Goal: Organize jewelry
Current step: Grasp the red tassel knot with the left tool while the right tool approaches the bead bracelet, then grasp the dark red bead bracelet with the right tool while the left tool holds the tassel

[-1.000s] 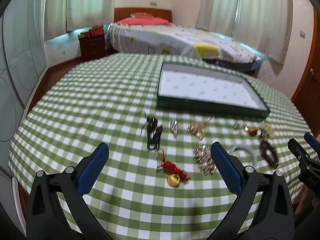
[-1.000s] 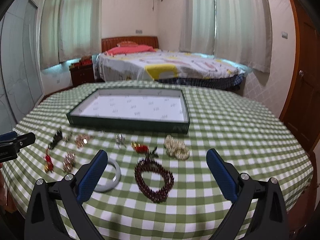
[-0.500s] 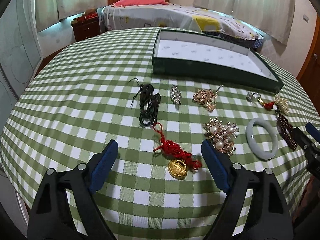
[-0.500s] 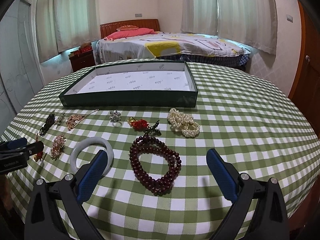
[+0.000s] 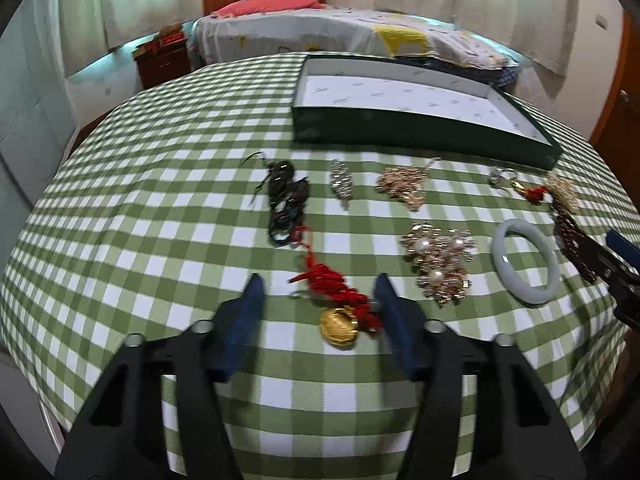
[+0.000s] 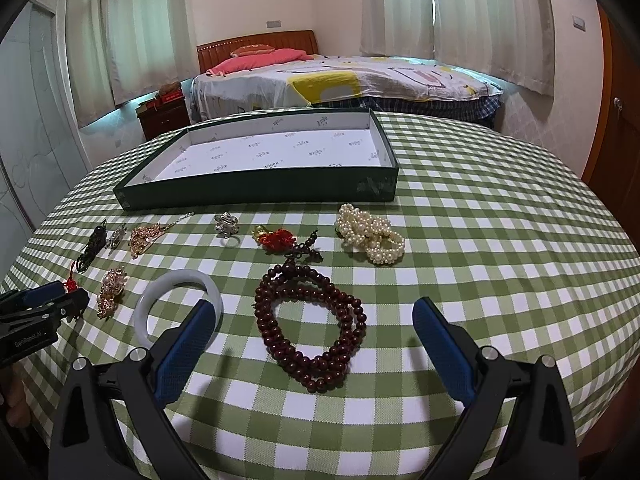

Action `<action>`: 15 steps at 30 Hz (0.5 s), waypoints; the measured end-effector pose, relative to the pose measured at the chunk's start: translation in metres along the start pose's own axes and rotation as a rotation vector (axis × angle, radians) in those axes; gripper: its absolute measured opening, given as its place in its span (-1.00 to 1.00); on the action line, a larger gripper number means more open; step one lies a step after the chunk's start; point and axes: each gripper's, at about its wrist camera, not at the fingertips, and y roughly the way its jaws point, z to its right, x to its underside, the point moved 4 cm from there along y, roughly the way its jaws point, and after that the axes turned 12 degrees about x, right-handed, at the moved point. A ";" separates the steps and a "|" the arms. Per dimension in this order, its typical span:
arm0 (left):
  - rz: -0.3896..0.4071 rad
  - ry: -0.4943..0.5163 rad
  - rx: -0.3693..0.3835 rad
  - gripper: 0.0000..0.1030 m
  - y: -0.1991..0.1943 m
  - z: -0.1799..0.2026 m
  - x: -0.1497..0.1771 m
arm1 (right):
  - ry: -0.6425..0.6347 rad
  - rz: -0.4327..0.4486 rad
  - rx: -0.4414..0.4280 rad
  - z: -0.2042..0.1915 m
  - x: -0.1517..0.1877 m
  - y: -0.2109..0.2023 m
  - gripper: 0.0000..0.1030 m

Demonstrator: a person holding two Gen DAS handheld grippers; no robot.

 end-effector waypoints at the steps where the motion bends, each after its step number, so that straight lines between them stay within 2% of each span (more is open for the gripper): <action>1: 0.002 0.009 0.008 -0.23 0.000 0.002 0.000 | 0.001 -0.002 -0.001 0.000 0.000 0.000 0.87; 2: 0.004 0.022 0.017 -0.47 0.000 0.004 -0.001 | 0.002 -0.004 -0.002 0.001 0.001 0.001 0.87; 3: 0.005 0.028 0.029 -0.62 0.000 0.005 -0.001 | 0.002 -0.005 -0.001 0.001 0.000 0.002 0.87; 6: 0.004 0.051 0.030 -0.75 0.002 0.009 -0.003 | 0.004 -0.013 0.003 0.003 0.001 0.004 0.87; 15: 0.038 0.043 0.035 -0.78 -0.001 0.008 -0.016 | 0.007 -0.042 -0.008 0.003 -0.001 0.014 0.87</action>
